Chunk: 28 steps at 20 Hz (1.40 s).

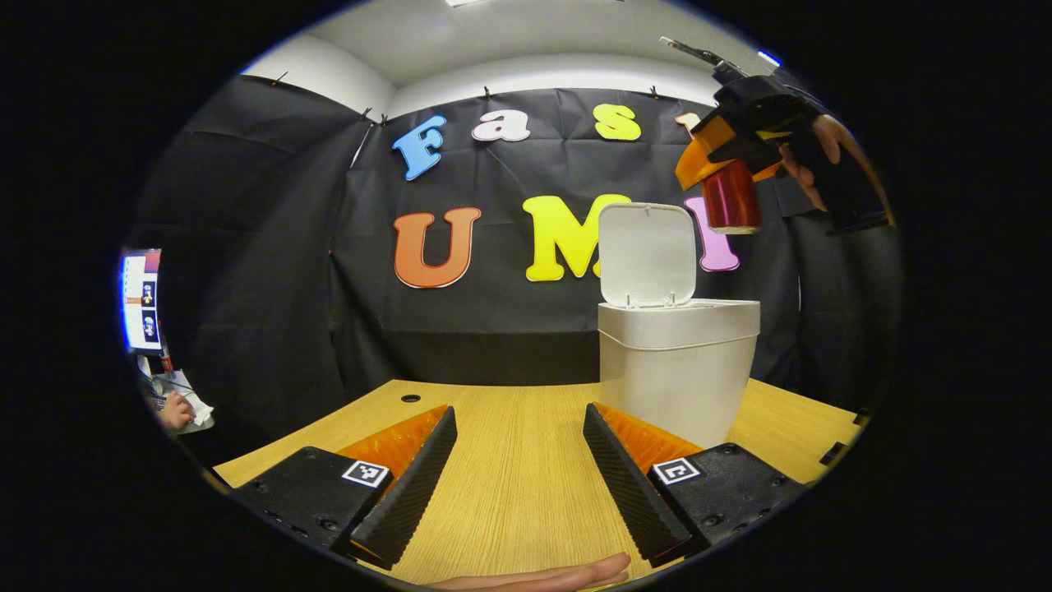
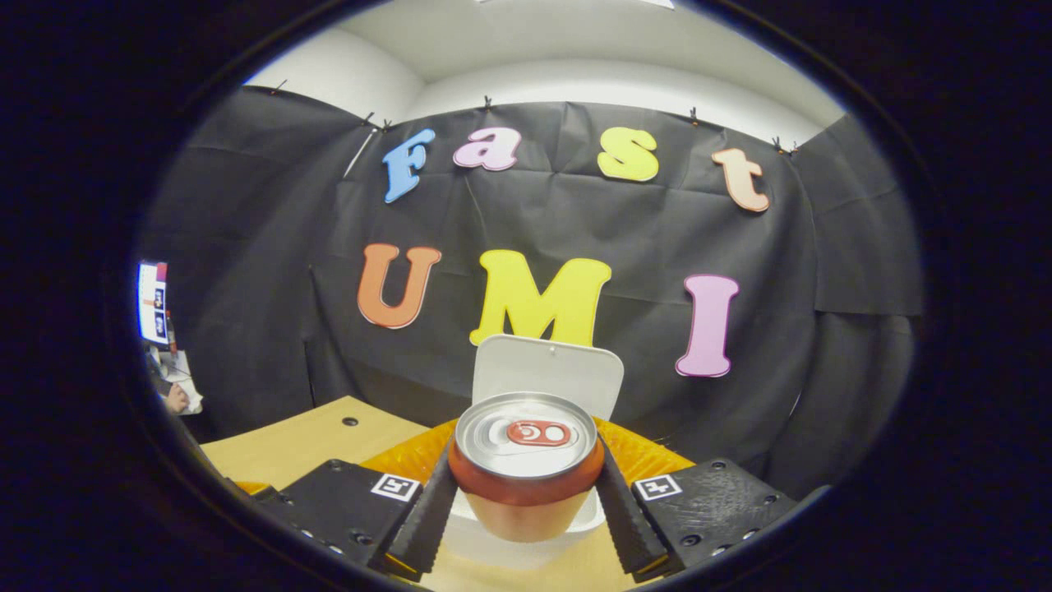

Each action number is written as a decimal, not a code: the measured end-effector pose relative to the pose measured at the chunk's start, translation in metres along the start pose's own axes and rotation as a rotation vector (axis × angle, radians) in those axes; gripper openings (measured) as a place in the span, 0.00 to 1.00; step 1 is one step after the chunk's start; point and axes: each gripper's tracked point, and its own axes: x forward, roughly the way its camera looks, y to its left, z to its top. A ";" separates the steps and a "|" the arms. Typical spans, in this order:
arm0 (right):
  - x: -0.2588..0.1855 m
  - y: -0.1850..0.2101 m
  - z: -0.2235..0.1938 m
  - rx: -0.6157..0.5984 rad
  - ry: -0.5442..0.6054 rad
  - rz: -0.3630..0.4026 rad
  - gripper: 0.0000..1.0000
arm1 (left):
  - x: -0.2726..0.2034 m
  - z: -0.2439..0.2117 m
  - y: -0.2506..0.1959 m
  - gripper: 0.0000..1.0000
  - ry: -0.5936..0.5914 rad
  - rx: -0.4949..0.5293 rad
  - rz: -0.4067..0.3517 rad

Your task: Press the lid of the desktop garbage bin to open it, pick up the crumpled paper on the desktop and throw it into the bin, then pick up the pop can on the desktop and drop it into the bin, and finally close the garbage bin lid.

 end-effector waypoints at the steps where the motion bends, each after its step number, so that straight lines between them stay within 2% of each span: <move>1: 0.011 0.001 -0.001 0.020 0.009 -0.011 0.80 | 0.001 -0.004 -0.002 1.00 0.013 -0.003 -0.005; 5: 0.047 0.004 -0.012 0.049 0.057 -0.037 0.80 | 0.001 -0.007 -0.005 1.00 0.016 0.034 -0.004; 7: 0.061 0.008 -0.023 0.071 0.082 -0.025 0.80 | 0.002 -0.008 -0.005 1.00 0.017 0.042 -0.003; 11: 0.096 -0.004 -0.037 0.157 0.111 -0.075 0.80 | 0.004 -0.011 -0.009 1.00 0.028 0.026 -0.001; 14: 0.121 -0.007 -0.048 0.169 0.146 -0.113 0.81 | 0.005 -0.014 -0.012 1.00 0.041 0.026 -0.004; 16: 0.131 -0.003 -0.059 0.158 0.173 -0.108 0.81 | 0.005 -0.010 -0.010 1.00 0.026 0.030 -0.004; 20: 0.133 0.003 -0.077 0.130 0.231 -0.118 0.81 | 0.006 -0.011 -0.001 1.00 0.023 0.024 0.001; 22: 0.129 0.003 -0.079 0.076 0.241 -0.133 0.82 | 0.007 -0.011 0.002 1.00 0.025 0.015 -0.001; 26: 0.115 -0.003 -0.072 0.045 0.210 -0.143 0.98 | 0.006 -0.009 0.004 1.00 0.020 -0.018 -0.003; 28: 0.109 -0.010 -0.053 0.010 0.167 -0.164 0.95 | 0.006 -0.009 0.005 1.00 0.029 -0.022 -0.004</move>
